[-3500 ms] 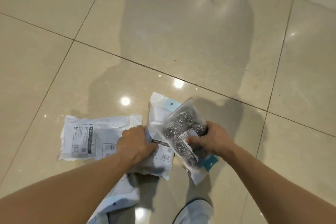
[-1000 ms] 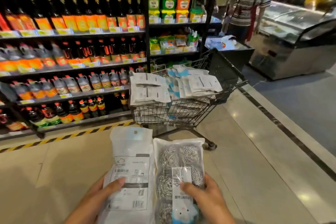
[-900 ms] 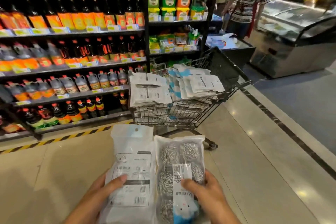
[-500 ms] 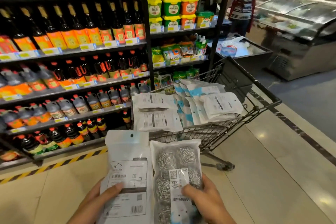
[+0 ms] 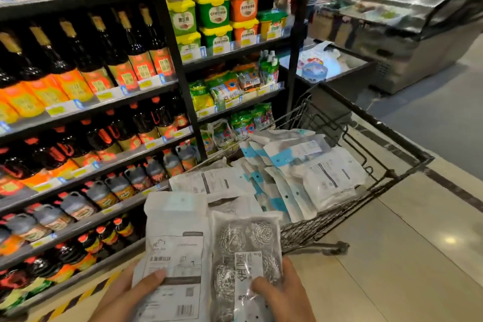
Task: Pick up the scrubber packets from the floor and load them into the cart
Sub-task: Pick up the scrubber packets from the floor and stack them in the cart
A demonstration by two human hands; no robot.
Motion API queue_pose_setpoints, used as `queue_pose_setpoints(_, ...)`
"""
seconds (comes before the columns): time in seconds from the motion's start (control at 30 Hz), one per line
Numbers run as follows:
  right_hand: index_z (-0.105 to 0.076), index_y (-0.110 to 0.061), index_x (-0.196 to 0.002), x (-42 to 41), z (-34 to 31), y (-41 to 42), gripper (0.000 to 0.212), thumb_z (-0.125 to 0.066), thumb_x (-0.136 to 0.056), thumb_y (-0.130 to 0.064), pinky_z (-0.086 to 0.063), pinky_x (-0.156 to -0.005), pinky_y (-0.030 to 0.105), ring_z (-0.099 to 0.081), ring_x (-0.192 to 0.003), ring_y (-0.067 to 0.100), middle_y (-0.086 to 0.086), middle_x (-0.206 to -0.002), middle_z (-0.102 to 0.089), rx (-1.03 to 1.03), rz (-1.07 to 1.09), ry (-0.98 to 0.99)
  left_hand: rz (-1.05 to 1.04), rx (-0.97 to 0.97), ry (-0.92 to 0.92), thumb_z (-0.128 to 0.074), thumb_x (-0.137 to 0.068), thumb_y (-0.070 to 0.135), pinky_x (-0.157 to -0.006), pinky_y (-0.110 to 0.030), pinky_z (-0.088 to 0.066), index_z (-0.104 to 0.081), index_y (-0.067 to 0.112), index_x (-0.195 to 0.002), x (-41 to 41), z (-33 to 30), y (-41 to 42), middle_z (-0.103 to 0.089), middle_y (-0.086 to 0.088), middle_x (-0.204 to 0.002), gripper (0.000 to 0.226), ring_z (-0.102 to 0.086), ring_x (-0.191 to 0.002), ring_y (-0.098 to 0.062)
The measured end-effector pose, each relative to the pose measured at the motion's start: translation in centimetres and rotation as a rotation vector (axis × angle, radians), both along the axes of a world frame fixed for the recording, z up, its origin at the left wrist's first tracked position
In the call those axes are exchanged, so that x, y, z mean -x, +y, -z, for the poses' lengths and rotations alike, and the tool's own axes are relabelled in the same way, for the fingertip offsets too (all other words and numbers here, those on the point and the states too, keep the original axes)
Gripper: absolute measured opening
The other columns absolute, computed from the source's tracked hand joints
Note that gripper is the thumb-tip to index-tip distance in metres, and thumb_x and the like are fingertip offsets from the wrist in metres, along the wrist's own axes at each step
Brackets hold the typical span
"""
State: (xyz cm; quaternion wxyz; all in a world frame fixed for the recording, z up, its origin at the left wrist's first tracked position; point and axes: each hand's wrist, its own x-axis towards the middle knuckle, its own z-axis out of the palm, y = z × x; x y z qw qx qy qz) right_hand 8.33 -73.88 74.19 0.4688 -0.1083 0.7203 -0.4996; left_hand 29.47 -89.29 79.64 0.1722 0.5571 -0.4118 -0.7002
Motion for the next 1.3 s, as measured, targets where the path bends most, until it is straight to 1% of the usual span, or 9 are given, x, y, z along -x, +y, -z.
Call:
queue_pose_setpoints(0.1, -0.065, -0.028, -0.109, 0.4, 0.7, -3.7, 0.042, -0.077, -0.077, -0.004, -0.05, -0.058, 0.011, -0.07, -0.062, -0.006, -0.01, -0.083, -0.078, -0.036, 0.138, -0.006, 0.139, 0.052, -0.052, -0.088, -0.065, 0.029, -0.093, -0.045, -0.051, -0.071, 0.026, -0.12, 2.2, 1.3, -6.6, -0.079, 0.011, -0.105, 0.057, -0.067, -0.106, -0.019)
queue_pose_setpoints(0.27, -0.067, -0.032, -0.106, -0.8, 1.5, -9.8, 0.052, -0.079, -0.056, -0.024, -0.059, -0.083, 0.034, -0.075, -0.08, 0.015, -0.008, -0.081, -0.08, -0.135, 0.444, -0.085, 0.393, -0.039, -0.006, -0.091, -0.071, 0.027, -0.11, -0.053, -0.046, -0.073, 0.019, -0.121, 5.9, 3.2, -17.8, -0.079, -0.005, -0.117, 0.054, -0.072, -0.111, -0.032)
queue_pose_setpoints(0.47, -0.064, -0.022, -0.106, -1.4, 3.4, -15.5, 0.035, -0.078, -0.075, -0.014, -0.062, -0.079, 0.044, -0.074, -0.084, 0.028, 0.007, -0.094, -0.076, -0.193, 0.734, -0.172, 0.661, 0.13, -0.07, -0.072, -0.091, 0.012, -0.076, -0.041, -0.056, -0.075, 0.011, -0.105, 12.8, 3.2, -26.3, -0.082, -0.008, -0.085, 0.014, -0.078, -0.074, -0.027)
queue_pose_setpoints(0.63, -0.057, -0.022, -0.113, 0.4, 5.4, -19.9, 0.055, -0.073, -0.061, -0.031, -0.062, -0.086, 0.054, -0.075, -0.086, 0.03, 0.009, -0.1, -0.075, -0.195, 0.881, -0.236, 0.926, 0.202, -0.183, -0.085, -0.082, 0.039, -0.098, -0.046, -0.054, -0.073, 0.02, -0.121, 19.3, 4.9, -32.9, -0.078, -0.005, -0.119, 0.045, -0.075, -0.105, -0.027)
queue_pose_setpoints(0.73, -0.053, -0.023, -0.123, 2.3, 6.6, -21.3, 0.064, -0.072, -0.063, -0.032, -0.063, -0.087, 0.05, -0.075, -0.09, 0.027, 0.006, -0.107, -0.074, -0.171, 0.927, -0.263, 1.082, 0.258, -0.229, -0.086, -0.075, 0.057, -0.109, -0.038, -0.042, -0.062, 0.028, -0.135, 22.6, 7.1, -35.1, -0.053, 0.01, -0.149, 0.071, -0.058, -0.126, -0.015)
queue_pose_setpoints(0.9, -0.055, -0.022, -0.121, 3.5, 9.5, -22.7, 0.063, -0.072, -0.061, -0.028, -0.064, -0.082, 0.052, -0.077, -0.086, 0.03, 0.011, -0.104, -0.075, -0.185, 1.038, -0.292, 1.177, 0.264, -0.31, -0.084, -0.077, 0.051, -0.097, -0.034, -0.043, -0.053, 0.021, -0.135, 26.1, 11.6, -35.5, -0.052, 0.004, -0.14, 0.072, -0.055, -0.118, -0.02)
queue_pose_setpoints(1.0, -0.054, -0.016, -0.117, 2.5, 10.5, -23.8, 0.052, -0.073, -0.07, -0.024, -0.064, -0.078, 0.045, -0.074, -0.086, 0.031, 0.014, -0.102, -0.071, -0.241, 1.054, -0.349, 1.173, 0.292, -0.354, -0.082, -0.075, 0.057, -0.107, -0.039, -0.043, -0.046, 0.019, -0.153, 26.2, 13.7, -36.0, -0.047, -0.004, -0.156, 0.094, -0.051, -0.136, -0.028)
queue_pose_setpoints(1.1, -0.054, -0.014, -0.117, 1.7, 10.6, -24.4, 0.043, -0.072, -0.079, -0.024, -0.051, -0.061, 0.031, -0.067, -0.077, 0.026, 0.011, -0.097, -0.068, -0.319, 1.035, -0.318, 1.171, 0.345, -0.356, -0.076, -0.087, 0.051, -0.114, -0.043, -0.038, -0.033, 0.019, -0.16, 26.2, 15.1, -36.4, -0.035, -0.004, -0.164, 0.091, -0.04, -0.146, -0.029)
queue_pose_setpoints(1.3, -0.043, -0.021, -0.123, 1.8, 10.9, -25.4, 0.063, -0.072, -0.071, -0.042, -0.06, -0.087, 0.042, -0.068, -0.094, 0.023, 0.005, -0.114, -0.065, -0.539, 0.821, -0.028, 1.31, 0.627, -0.465, -0.076, -0.086, 0.053, -0.095, -0.039, -0.051, -0.057, 0.03, -0.122, 26.7, 14.8, -36.3, -0.065, 0.003, -0.124, 0.047, -0.062, -0.111, -0.02)
